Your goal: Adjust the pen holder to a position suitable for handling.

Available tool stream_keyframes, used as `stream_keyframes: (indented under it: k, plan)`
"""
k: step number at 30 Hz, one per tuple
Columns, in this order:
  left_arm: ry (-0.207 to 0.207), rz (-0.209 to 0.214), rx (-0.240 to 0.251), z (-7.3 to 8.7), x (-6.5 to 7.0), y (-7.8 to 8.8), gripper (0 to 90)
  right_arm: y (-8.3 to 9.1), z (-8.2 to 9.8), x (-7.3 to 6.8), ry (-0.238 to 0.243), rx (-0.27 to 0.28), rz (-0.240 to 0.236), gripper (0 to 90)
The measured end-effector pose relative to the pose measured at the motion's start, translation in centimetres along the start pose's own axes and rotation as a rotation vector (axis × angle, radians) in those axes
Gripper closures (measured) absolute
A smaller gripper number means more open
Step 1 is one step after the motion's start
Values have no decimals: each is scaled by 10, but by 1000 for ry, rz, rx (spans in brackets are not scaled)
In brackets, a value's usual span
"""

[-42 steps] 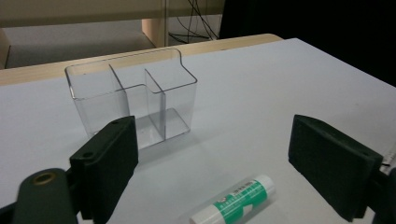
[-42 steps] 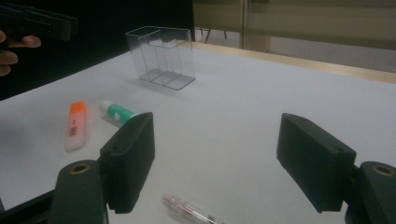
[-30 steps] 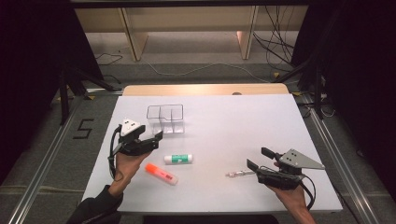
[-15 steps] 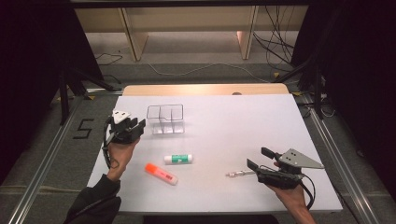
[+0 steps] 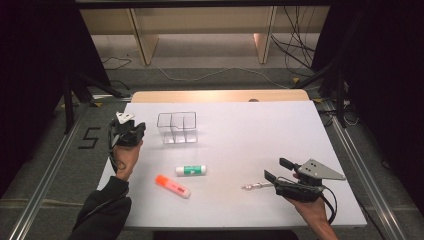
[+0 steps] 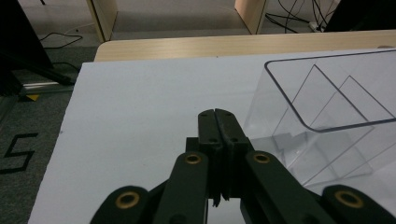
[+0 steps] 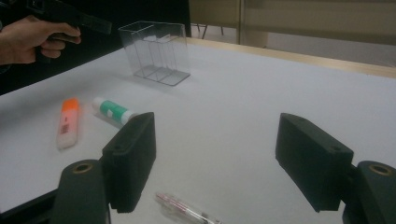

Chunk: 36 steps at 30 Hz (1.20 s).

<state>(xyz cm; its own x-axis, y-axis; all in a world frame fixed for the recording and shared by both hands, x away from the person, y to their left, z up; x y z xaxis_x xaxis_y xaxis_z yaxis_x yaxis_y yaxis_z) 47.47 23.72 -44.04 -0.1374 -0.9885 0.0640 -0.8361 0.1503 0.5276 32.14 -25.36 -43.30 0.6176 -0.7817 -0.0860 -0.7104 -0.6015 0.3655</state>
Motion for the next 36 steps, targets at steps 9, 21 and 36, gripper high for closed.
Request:
stream_keyframes:
  k: [9, 21, 36]
  plan:
    - [32, -3, -16, 1, -1, -17, 892, 0, 0, 0, 3, 0, 0, 300]
    - [13, 8, -49, 4, 3, -36, 892, -2, 1, -1, 7, -8, -4, 302]
    - [11, 86, -59, -1, 16, -41, 892, -5, 2, -2, 9, -15, -12, 302]
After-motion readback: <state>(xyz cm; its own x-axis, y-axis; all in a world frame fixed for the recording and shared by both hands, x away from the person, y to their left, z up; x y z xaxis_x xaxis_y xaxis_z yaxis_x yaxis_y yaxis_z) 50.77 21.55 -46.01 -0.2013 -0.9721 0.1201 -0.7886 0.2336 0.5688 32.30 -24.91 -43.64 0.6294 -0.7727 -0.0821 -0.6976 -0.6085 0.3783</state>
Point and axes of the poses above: each handheld gripper's, and its own axes: y roughly backward along the jaws, z roughly out of its underside, x roughly to its right, the point moved 1 cm from there along -y, roughly forward along the jaws, and after that the axes turned 1 degree about -x, right-handed, at the moved point
